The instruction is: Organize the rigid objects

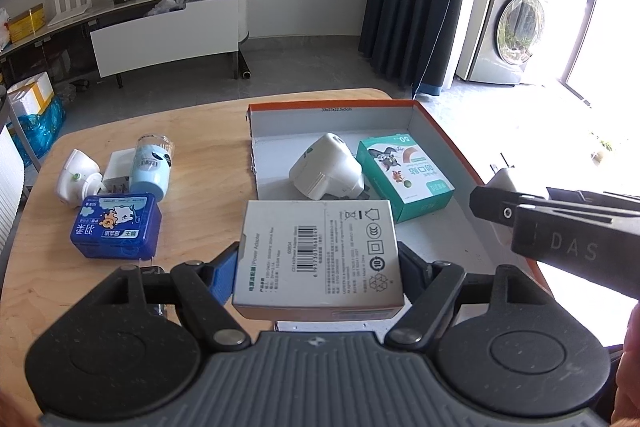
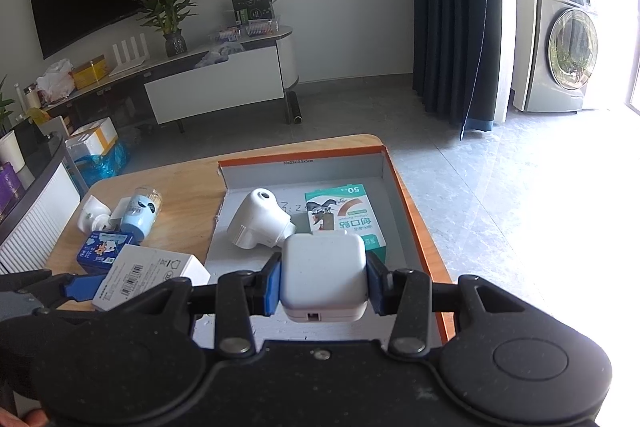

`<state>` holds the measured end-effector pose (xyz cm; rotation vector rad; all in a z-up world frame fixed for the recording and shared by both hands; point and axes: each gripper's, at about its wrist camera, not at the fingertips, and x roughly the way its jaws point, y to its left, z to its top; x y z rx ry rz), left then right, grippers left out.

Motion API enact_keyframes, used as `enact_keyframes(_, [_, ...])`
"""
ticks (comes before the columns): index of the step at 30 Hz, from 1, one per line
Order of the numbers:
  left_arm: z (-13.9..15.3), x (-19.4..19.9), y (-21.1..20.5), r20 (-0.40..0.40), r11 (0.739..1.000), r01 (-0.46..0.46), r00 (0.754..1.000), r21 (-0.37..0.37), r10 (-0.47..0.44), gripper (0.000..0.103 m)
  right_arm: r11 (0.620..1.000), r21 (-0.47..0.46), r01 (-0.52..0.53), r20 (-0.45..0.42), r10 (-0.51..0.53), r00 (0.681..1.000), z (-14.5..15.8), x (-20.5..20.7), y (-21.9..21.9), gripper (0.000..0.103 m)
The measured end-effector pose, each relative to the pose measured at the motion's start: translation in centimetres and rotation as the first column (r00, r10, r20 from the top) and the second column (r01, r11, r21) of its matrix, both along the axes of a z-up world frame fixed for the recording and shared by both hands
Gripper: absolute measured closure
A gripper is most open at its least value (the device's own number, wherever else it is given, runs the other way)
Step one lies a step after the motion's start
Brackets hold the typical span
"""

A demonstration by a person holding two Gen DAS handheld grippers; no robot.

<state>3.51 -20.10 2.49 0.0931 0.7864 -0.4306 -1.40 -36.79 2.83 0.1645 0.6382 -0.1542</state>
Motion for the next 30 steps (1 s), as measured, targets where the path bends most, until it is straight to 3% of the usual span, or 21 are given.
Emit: enact_keyframes(30, [-1.3,1.4,-3.0,-0.045,0.998,0.057,0.997,0.012,-0.056,0.024,1.0,-0.01,-0.005,-0.041,0.004,0.999,-0.7,3.0,-2.5,0.052])
